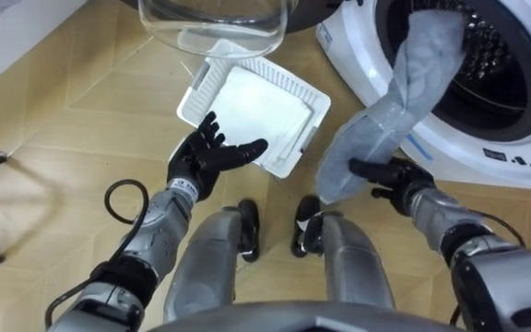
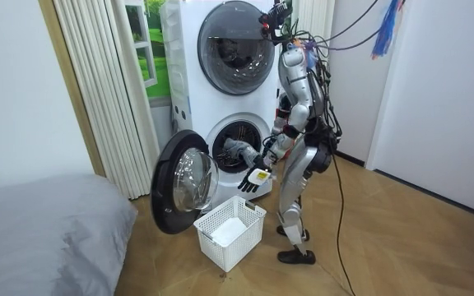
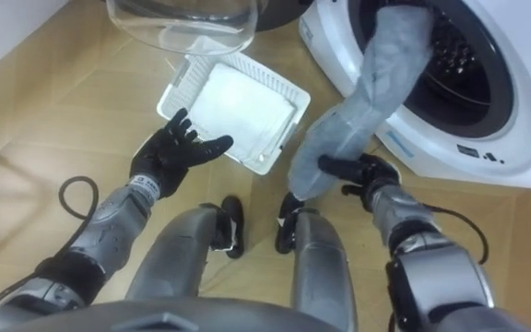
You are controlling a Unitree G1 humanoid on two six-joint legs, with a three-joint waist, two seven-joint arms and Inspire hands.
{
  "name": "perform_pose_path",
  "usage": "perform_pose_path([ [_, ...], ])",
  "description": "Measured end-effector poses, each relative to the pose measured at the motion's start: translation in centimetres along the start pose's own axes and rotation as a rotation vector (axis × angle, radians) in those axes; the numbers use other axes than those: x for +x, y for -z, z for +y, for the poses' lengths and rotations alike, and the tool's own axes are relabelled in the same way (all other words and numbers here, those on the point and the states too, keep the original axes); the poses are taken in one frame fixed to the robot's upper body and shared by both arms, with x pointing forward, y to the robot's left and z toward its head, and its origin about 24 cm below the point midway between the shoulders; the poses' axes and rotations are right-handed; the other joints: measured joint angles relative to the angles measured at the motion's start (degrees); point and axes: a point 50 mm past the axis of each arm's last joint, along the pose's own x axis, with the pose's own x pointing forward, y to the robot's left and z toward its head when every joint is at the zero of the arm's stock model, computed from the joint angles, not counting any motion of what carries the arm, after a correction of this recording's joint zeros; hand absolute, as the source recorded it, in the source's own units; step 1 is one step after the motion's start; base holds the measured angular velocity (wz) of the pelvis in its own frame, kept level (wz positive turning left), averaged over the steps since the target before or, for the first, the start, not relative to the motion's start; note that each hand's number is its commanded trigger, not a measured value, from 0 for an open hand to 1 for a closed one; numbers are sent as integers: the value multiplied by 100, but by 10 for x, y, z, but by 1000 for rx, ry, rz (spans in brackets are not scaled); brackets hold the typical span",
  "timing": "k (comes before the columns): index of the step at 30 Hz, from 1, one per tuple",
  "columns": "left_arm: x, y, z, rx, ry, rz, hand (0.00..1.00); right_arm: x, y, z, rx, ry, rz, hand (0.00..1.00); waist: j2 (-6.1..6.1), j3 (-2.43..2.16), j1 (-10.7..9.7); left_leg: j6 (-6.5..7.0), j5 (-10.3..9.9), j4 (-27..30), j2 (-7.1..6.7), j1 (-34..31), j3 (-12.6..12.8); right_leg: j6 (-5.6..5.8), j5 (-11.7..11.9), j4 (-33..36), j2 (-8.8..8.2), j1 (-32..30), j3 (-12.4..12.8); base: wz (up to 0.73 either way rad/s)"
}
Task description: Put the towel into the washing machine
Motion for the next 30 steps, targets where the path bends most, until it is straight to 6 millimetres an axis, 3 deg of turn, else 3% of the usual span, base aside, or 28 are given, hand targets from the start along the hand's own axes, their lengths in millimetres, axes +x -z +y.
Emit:
perform_pose_path([
  [7, 1, -10, 6, 19, -7, -18, 0, -1, -17, -19, 163, 43, -24, 100, -98, 51, -48, 5, 46, 10, -45, -53, 12, -5, -9, 102, -56, -89, 11, 2],
  [13, 0, -15, 14, 30, -8, -8, 0, -4, -25, -29, 363, 11, -23, 100, -321, 44, -43, 13, 50, 94, -71, -94, -17, 4, -14, 168, -86, -117, 2, 1],
  [18, -3, -20, 15, 44, 3, -2, 0, -6, -42, -35, 496, -9, -50, 100, -462, 28, -72, 58, 75, 173, -108, -178, -31, 18, -15, 260, -156, -178, -47, 6],
  [27, -9, -29, 25, 43, -49, -32, 0, -9, -79, -31, 642, -8, -64, 100, -841, 13, -87, 94, 99, 223, -130, -209, -20, 34, 0, 352, -205, -220, -54, 2],
  [30, -12, -28, 29, 27, -78, -41, 0, -11, -100, -22, 754, -48, -83, 100, -888, 9, -257, 113, 103, 256, -169, -222, -6, 66, -28, 423, -268, -232, -59, 8],
])
